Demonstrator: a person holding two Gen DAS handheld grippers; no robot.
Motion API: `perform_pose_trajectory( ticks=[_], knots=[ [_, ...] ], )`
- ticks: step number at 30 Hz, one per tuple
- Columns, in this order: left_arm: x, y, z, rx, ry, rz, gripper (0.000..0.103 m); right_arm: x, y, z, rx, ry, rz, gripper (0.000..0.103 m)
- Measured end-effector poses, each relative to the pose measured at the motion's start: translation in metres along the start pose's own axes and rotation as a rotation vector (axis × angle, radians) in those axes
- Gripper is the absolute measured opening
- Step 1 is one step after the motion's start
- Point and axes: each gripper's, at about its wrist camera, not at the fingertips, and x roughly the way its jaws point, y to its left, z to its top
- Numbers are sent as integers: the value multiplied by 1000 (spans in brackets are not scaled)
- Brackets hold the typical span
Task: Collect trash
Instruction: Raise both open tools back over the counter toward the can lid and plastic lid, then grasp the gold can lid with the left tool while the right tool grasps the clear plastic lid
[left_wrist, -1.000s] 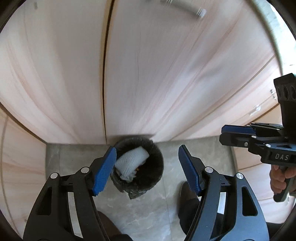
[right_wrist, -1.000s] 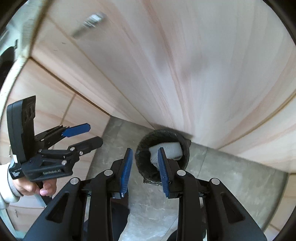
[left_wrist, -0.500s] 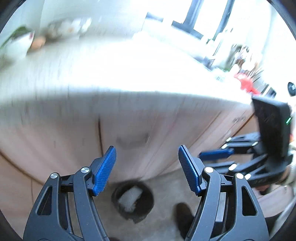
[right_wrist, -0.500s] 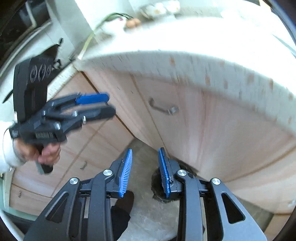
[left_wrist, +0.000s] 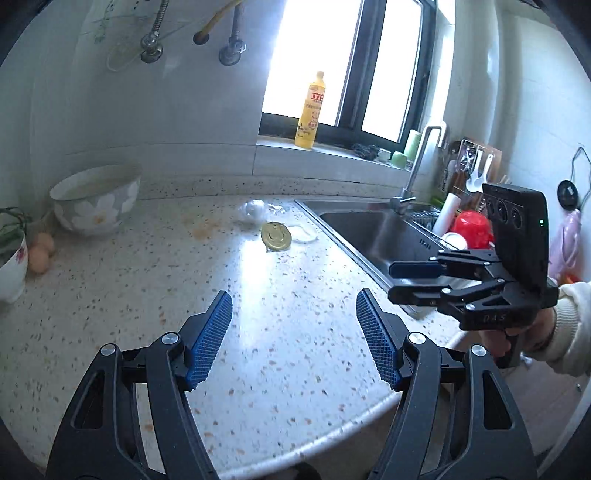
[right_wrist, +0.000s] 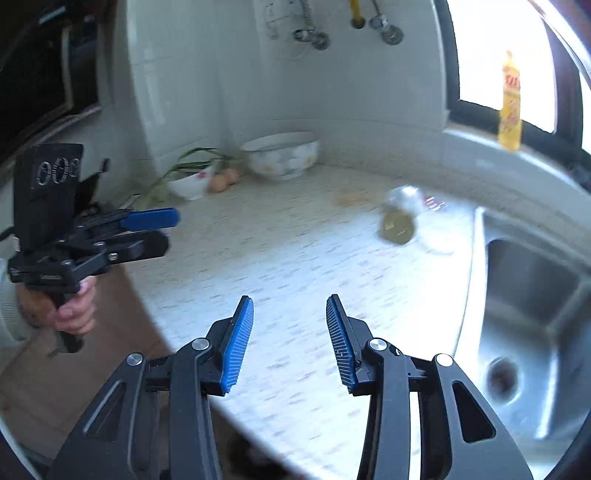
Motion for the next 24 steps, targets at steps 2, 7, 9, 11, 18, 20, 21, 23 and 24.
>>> perform_pose_trajectory(
  ticks=[2, 7, 9, 11, 18, 20, 21, 23, 24],
  knots=[
    [16, 5, 18, 22, 7, -2, 67, 10, -20, 13, 5, 0, -46, 39],
    [76, 24, 47, 36, 64, 52, 67, 42, -65, 35, 51, 22, -96, 39],
    [99, 32, 56, 23, 95, 50, 67, 55, -82, 37, 84, 35, -97, 40],
    [121, 36, 63, 34, 125, 46, 67, 72, -99, 42, 113, 62, -113, 40],
    [180, 41, 75, 20, 216, 23, 70, 116, -144, 55, 145, 156, -153, 49],
    [192, 39, 78, 26, 235, 30, 76, 128, -152, 58, 139, 176, -158, 55],
    [197, 39, 79, 28, 242, 34, 79, 133, -155, 59, 140, 186, -154, 56],
    [205, 38, 82, 27, 253, 41, 79, 142, -158, 61, 132, 202, -160, 58],
    [208, 38, 84, 27, 257, 39, 81, 146, -159, 63, 124, 208, -158, 59]
  ],
)
